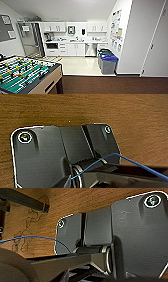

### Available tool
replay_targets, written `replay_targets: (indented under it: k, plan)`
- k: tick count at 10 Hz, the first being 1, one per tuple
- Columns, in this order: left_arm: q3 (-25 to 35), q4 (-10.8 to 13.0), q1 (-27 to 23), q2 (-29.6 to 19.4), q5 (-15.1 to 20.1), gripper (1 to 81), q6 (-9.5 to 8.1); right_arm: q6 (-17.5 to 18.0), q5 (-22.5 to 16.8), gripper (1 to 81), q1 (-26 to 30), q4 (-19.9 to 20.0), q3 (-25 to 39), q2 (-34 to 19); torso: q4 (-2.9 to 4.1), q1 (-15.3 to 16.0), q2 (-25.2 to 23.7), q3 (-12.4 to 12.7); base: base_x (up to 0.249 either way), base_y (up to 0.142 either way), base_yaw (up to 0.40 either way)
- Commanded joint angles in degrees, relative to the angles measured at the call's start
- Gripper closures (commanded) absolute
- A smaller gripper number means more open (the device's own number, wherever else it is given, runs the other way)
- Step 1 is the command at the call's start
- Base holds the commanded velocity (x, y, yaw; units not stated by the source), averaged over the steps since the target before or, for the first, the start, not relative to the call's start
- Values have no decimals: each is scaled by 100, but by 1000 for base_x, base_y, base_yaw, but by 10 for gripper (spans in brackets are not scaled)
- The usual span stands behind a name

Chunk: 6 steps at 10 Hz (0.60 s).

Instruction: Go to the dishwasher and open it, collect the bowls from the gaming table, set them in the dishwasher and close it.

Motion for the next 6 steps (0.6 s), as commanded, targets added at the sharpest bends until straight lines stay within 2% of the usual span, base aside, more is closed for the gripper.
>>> replay_targets:
  k: [1, 6]
  plan:
    - [130, -32, -350, -91, 319, 10, 11, -35, -286, 10, 283, -106, 72, -73, 0, 0, 0, 0, 114, 0, 0]
    - [113, -32, -350, -91, 292, 10, 11, -27, -277, 10, 283, -97, 54, -64, 0, 0, 0, 0, 135, 0, 0]
